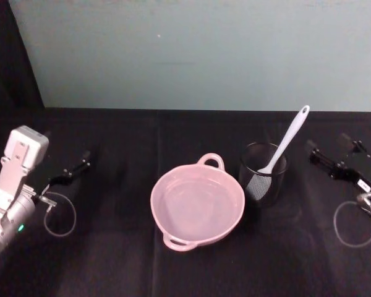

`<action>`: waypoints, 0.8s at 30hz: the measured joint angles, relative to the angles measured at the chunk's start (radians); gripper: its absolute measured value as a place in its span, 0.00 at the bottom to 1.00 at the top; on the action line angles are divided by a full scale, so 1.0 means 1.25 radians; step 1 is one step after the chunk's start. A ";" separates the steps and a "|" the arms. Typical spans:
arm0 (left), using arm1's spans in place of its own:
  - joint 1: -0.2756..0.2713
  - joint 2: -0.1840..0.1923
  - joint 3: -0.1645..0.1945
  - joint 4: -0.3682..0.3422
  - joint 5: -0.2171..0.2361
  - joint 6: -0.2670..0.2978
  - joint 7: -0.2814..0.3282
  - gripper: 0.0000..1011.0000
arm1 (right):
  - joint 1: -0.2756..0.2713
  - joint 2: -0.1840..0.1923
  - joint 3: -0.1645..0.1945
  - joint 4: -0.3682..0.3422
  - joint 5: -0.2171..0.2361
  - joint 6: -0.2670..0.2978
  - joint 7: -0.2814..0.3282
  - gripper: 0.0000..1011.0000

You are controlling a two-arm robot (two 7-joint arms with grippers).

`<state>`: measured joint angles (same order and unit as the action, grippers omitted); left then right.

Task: Use the one hand to pick up the spoon and stir the clear water in the bowl.

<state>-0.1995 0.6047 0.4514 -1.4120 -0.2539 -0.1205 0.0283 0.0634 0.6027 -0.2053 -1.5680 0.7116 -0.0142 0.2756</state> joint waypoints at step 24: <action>0.000 0.000 0.000 0.000 0.000 0.000 0.000 0.99 | 0.183 -0.093 -0.035 0.163 0.236 0.176 0.103 0.99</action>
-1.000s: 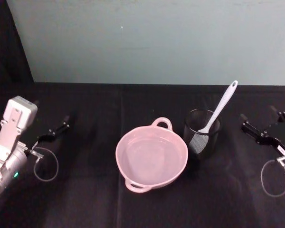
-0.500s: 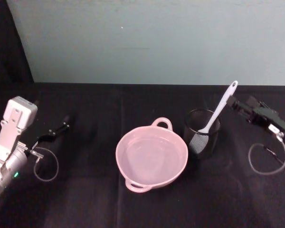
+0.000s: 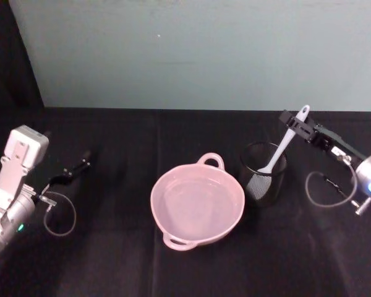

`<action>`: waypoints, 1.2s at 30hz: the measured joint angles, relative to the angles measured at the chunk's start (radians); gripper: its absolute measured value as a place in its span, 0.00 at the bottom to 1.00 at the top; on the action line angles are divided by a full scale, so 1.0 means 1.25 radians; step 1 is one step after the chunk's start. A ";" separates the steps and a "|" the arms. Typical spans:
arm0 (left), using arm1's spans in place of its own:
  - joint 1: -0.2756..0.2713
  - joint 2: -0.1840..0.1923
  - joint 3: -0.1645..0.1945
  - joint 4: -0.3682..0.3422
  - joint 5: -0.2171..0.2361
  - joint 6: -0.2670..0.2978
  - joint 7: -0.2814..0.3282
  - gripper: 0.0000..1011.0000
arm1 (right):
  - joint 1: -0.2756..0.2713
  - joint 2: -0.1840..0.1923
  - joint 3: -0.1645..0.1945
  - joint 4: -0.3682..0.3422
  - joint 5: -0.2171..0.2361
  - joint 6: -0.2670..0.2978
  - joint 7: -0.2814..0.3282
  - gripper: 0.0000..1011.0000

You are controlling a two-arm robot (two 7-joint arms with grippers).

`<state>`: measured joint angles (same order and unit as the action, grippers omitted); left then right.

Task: Use the one hand to pick up the spoon and stir the clear water in the bowl.

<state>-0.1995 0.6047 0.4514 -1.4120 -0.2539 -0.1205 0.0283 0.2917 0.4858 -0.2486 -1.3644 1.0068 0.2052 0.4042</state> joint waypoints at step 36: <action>0.000 0.000 0.000 0.000 0.000 0.000 0.000 0.99 | 0.020 -0.006 -0.027 0.023 0.018 -0.012 -0.002 0.99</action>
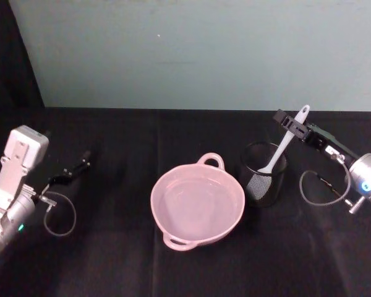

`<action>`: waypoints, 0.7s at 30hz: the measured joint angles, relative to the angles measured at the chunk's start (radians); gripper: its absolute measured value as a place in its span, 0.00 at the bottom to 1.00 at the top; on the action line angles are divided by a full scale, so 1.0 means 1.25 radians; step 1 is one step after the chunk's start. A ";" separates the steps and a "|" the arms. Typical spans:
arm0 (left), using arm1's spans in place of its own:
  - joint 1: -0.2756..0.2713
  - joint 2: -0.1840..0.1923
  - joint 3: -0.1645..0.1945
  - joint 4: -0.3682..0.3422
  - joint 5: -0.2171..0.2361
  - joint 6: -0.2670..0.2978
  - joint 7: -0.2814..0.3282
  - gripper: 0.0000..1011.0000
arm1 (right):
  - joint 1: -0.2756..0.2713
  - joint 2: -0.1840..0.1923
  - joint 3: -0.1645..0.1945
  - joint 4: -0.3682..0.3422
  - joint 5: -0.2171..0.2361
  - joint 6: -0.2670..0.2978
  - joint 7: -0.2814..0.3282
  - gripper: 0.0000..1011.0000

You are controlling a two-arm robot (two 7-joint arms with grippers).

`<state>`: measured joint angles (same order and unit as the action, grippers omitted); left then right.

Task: Use the one hand to pick up the spoon and stir the clear water in the bowl.

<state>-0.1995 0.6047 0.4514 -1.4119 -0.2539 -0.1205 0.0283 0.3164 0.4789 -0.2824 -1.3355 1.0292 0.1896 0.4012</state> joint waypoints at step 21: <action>0.000 0.000 0.000 0.000 0.000 0.000 0.000 0.99 | 0.000 0.000 0.001 0.000 -0.001 0.000 -0.001 0.85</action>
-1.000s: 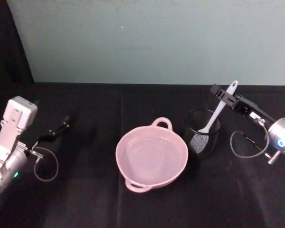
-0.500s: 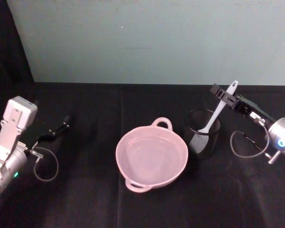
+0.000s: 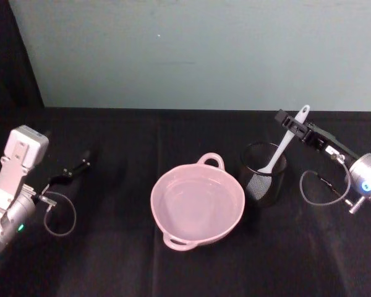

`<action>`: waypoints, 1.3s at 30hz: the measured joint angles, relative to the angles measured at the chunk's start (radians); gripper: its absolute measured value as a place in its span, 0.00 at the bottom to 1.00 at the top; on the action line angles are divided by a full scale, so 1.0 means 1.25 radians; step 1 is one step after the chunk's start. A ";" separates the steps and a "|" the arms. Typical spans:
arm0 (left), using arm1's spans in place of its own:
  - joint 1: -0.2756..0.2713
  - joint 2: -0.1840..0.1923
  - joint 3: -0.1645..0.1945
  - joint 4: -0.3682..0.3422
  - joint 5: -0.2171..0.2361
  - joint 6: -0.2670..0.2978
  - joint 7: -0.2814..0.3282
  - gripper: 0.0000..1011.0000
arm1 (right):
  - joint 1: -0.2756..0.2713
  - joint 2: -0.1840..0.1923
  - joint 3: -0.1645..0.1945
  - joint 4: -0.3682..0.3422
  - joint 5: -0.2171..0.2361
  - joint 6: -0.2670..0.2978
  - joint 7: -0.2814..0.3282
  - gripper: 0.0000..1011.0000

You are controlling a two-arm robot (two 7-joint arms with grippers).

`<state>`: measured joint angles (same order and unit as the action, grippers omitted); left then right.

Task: Use the one hand to pick up the spoon and stir the clear water in the bowl.

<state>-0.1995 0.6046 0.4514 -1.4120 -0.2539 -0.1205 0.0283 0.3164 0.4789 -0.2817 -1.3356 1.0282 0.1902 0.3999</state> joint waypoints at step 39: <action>0.000 0.000 0.000 0.000 0.000 0.000 0.000 0.99 | -0.003 0.018 -0.012 -0.028 -0.027 -0.020 -0.012 0.12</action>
<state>-0.1995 0.6047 0.4514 -1.4120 -0.2539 -0.1205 0.0283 0.3121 0.5020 -0.2970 -1.3702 0.9944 0.1658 0.3844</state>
